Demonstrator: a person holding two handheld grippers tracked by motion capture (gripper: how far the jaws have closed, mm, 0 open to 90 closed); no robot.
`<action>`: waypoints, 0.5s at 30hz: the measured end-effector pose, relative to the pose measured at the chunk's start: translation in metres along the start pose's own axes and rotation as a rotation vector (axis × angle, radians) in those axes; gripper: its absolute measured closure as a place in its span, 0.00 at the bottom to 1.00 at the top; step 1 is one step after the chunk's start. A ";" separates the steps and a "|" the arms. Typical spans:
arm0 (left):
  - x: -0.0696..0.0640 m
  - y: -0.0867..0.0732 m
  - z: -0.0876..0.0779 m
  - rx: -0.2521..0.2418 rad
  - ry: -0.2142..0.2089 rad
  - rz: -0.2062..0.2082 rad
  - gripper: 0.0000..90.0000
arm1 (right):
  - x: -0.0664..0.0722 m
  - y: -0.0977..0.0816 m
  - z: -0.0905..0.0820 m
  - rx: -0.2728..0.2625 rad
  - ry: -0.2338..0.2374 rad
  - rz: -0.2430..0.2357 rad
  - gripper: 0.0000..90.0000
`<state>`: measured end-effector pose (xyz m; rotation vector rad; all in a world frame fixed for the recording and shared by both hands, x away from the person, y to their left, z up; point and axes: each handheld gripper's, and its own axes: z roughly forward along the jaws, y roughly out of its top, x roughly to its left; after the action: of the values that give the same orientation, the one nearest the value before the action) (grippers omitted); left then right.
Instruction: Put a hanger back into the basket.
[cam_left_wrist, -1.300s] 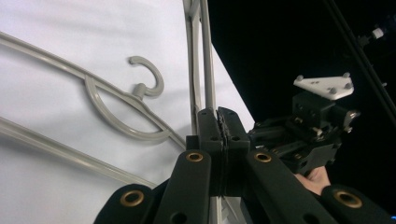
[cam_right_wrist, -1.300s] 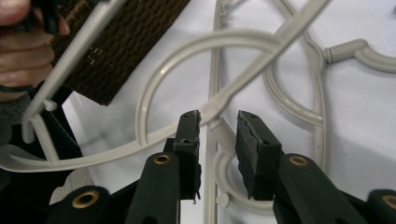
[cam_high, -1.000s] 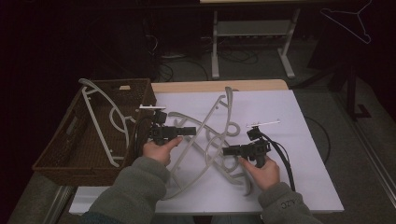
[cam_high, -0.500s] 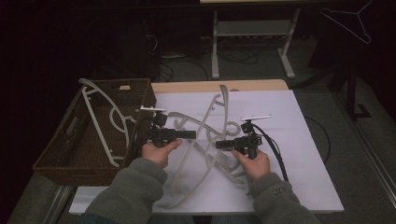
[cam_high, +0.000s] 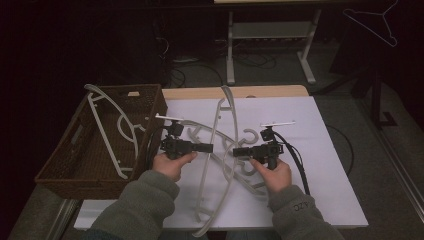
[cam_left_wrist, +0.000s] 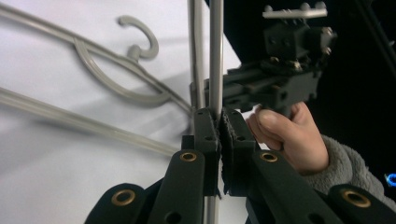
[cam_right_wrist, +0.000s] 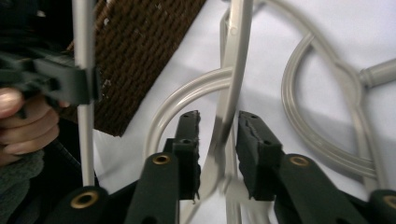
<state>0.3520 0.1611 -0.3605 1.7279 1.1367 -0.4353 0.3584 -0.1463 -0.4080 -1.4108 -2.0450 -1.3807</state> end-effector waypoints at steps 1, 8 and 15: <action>0.000 0.001 -0.003 -0.011 0.005 -0.001 0.96 | 0.002 0.000 -0.005 -0.010 -0.011 -0.009 0.71; -0.001 0.008 -0.019 -0.064 -0.001 -0.020 0.96 | 0.012 -0.002 -0.036 -0.056 -0.143 -0.112 0.61; -0.006 0.016 -0.034 -0.106 -0.009 -0.022 0.96 | 0.018 -0.007 -0.054 -0.060 -0.250 -0.213 0.52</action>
<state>0.3558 0.1868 -0.3323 1.6210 1.1531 -0.3896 0.3299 -0.1816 -0.3722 -1.4927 -2.3909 -1.4193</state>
